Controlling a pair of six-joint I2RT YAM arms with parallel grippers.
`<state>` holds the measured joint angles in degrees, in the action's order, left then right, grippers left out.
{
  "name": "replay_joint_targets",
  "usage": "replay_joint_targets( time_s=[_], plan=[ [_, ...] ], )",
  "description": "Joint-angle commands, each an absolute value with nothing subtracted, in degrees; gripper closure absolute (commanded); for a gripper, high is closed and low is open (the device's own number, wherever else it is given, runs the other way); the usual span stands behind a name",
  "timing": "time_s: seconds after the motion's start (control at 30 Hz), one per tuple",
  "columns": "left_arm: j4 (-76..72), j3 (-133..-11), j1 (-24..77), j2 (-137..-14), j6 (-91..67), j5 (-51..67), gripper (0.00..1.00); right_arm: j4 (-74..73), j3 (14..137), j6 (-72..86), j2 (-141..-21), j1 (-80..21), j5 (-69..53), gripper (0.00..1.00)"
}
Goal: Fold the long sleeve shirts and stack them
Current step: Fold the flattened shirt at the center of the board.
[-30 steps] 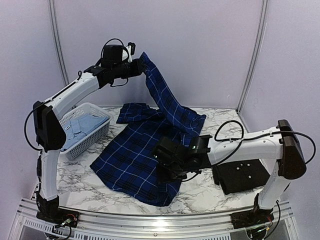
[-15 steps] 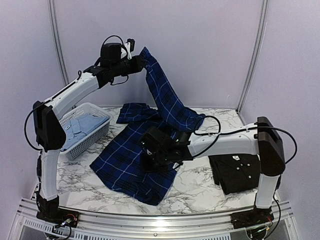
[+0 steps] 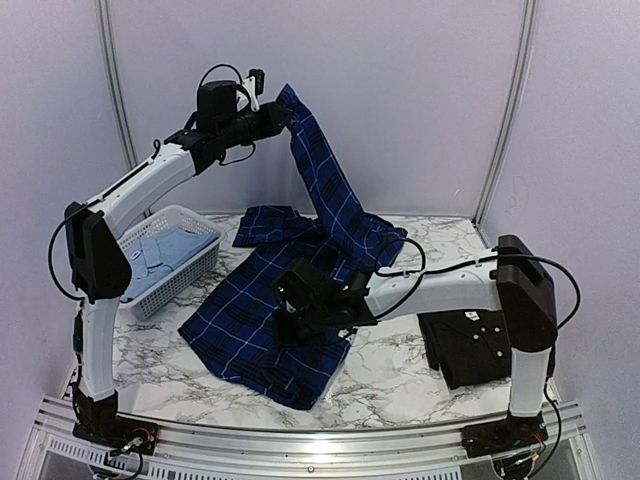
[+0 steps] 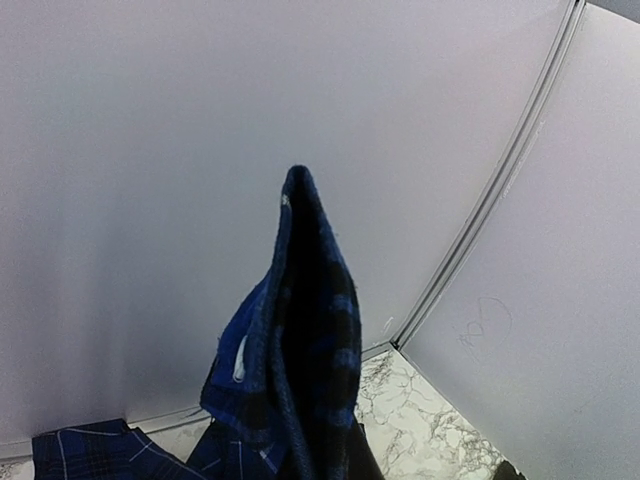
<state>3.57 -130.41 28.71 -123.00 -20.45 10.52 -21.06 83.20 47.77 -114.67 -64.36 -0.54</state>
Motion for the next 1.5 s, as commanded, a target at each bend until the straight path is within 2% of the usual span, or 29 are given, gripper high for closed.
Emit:
replay_joint_targets(
  time_s=[0.0,0.27,0.37,0.53,0.8,1.0,1.17,1.33,1.47],
  plan=[
    [0.6,-131.3,28.3,-124.4,-20.5,11.7,0.93,-16.9,83.3,47.8,-115.1,-63.9,-2.0,0.96],
    [1.1,-128.5,28.3,-125.3,-20.8,13.4,0.94,-13.9,83.3,47.1,-115.1,-62.6,-3.8,0.93],
    [1.1,-126.7,28.3,-124.9,-20.7,13.6,0.94,-15.6,82.6,45.4,-113.4,-62.4,-1.6,0.87],
    [1.2,-126.1,28.3,-124.2,-20.5,14.6,0.94,-15.8,75.6,44.0,-107.3,-59.3,-0.3,0.82],
    [2.4,-121.7,28.6,-122.5,-20.8,27.2,0.93,-16.6,67.6,39.6,-97.6,-48.7,5.1,0.76],
    [2.1,-105.1,30.5,-115.5,-19.7,31.3,0.94,-12.7,65.9,35.1,-97.6,-36.6,1.2,0.76],
    [1.2,-95.1,31.6,-109.0,-18.8,28.0,0.94,-7.9,70.9,31.4,-104.8,-30.2,-6.4,0.79],
    [4.3,-96.4,31.5,-107.9,-18.1,20.7,0.94,-9.2,78.3,29.5,-113.4,-28.8,-9.4,0.91],
    [8.2,-104.3,31.3,-109.7,-16.9,16.1,0.94,-7.6,77.9,30.0,-115.6,-28.8,-11.3,0.92]
  ],
)
